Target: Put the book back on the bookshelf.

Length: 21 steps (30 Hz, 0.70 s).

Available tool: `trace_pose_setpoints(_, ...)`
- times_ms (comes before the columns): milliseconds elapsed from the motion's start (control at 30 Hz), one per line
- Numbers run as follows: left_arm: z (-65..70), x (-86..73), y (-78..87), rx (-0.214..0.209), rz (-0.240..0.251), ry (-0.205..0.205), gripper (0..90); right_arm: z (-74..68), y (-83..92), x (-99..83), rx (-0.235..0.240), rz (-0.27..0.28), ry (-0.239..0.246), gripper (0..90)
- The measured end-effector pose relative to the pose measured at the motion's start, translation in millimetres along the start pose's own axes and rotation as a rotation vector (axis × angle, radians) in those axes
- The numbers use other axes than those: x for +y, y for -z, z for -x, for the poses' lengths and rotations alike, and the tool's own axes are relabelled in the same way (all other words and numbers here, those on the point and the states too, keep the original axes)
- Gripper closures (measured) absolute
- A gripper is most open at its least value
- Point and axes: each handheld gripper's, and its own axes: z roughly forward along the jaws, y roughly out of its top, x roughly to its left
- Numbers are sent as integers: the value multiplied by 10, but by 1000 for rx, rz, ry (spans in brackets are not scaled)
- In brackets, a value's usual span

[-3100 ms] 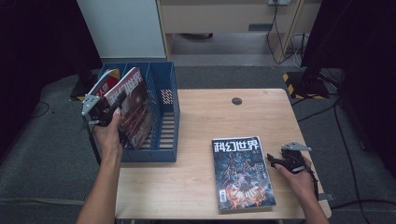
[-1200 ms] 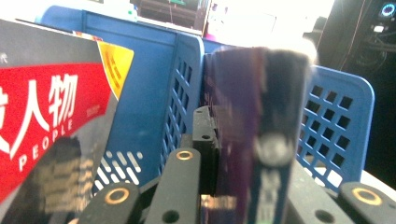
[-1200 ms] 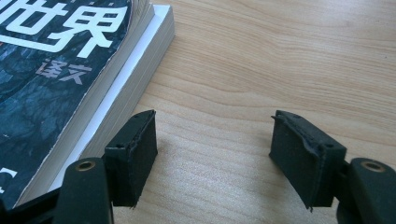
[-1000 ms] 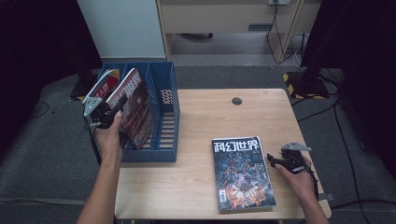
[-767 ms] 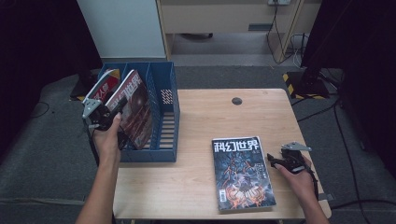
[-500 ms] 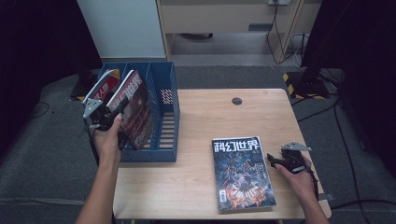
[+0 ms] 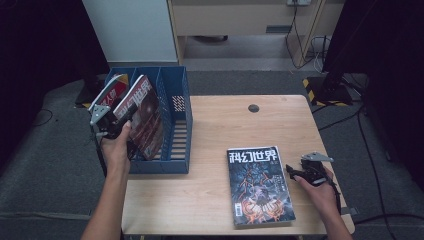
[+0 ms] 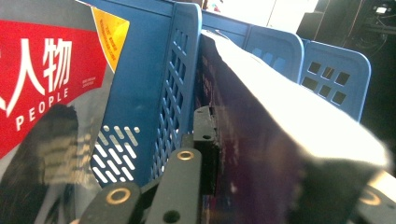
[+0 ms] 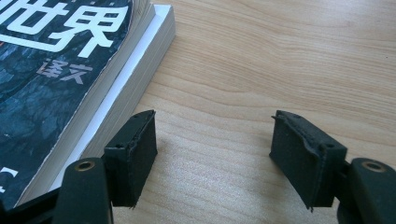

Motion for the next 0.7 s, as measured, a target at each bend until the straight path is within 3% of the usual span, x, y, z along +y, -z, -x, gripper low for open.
trace_pose_setpoints(367,2,0,12,-3,64,4,830,0,0,0,0,0,0,312)
trace_pose_setpoints(700,7,0,-80,19,64,-1,829,-1,1,0,1,-1,-2,312)
